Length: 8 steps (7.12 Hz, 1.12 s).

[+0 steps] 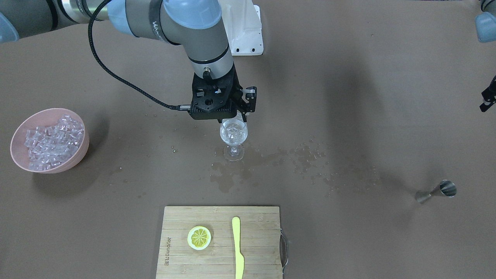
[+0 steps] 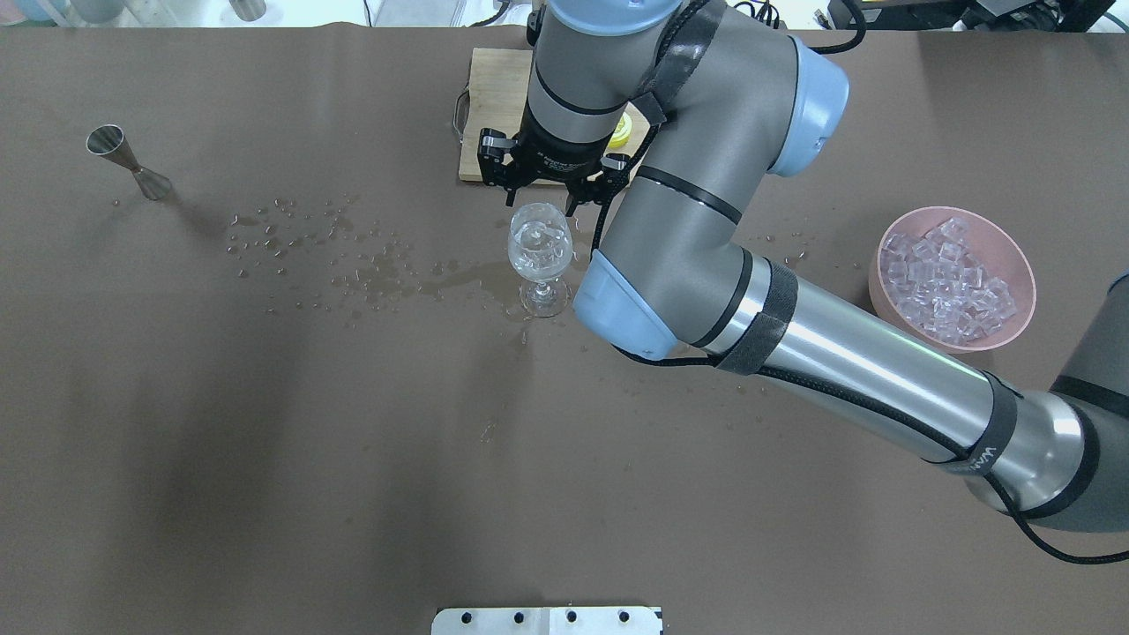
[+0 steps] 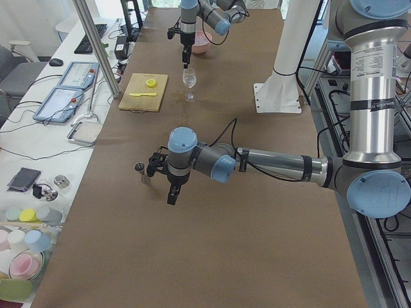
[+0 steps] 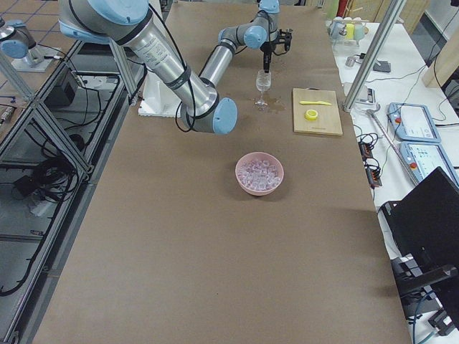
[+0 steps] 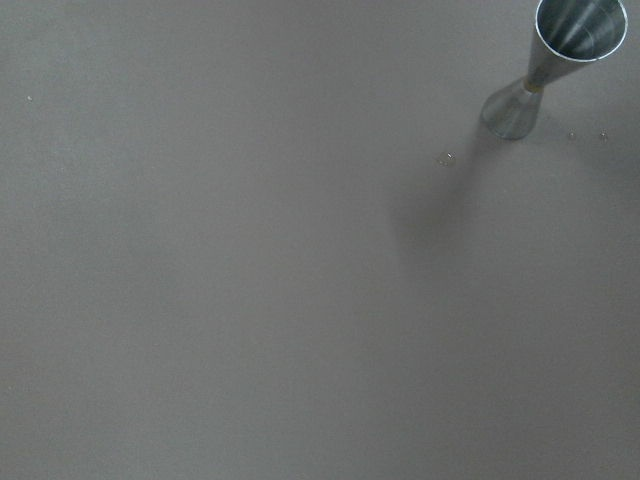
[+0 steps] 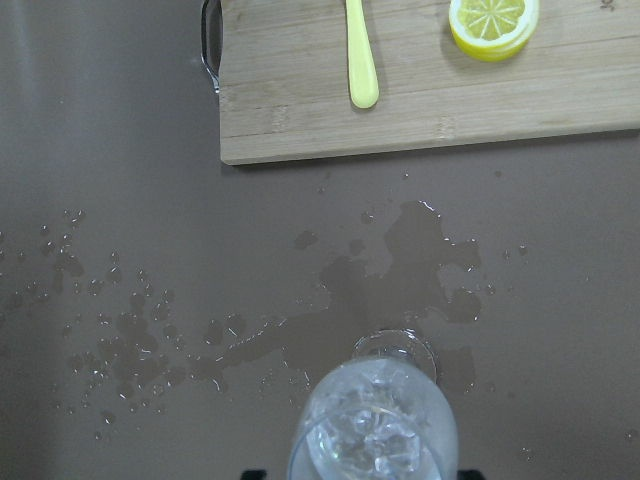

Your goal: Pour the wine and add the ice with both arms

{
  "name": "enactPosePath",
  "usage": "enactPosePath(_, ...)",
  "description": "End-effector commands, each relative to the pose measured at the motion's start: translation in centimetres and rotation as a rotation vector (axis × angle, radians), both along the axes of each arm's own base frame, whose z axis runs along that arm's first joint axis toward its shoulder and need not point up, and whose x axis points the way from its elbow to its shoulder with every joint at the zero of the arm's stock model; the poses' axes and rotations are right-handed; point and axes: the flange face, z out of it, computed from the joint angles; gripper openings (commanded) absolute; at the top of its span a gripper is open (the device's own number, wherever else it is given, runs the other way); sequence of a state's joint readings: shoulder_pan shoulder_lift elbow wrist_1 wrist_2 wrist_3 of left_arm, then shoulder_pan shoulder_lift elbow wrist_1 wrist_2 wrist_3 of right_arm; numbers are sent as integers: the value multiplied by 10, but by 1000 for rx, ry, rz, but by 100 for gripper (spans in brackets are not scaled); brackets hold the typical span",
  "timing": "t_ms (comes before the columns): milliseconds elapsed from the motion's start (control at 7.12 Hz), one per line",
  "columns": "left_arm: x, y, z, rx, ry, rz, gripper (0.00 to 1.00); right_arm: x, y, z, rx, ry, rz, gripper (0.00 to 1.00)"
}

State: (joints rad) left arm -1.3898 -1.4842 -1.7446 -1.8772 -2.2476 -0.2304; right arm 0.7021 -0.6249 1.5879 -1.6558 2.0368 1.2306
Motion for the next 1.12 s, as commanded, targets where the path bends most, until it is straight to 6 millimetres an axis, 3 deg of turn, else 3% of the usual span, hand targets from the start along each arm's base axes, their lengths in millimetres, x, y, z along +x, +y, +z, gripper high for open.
enactPosePath(0, 0, 1, -1, -5, 4, -8, 97, 53, 10, 43, 0, 22, -30, 100)
enactPosePath(140, -2, 7, 8, -25, -1, -14, 97, 117, 15, 111, 85, 72, -69, 100)
enactPosePath(561, 1, 9, 9, -49, 21, 3, 97, 299, -25, 302, 206, 198, -277, 100)
enactPosePath(842, 1, 13, 16, -72, 43, 8, 98, 404, -42, 400, 253, 257, -407, 100)
enactPosePath(982, 1, 16, 27, -88, 40, 14, 98, 444, -54, 450, 252, 264, -448, 100)
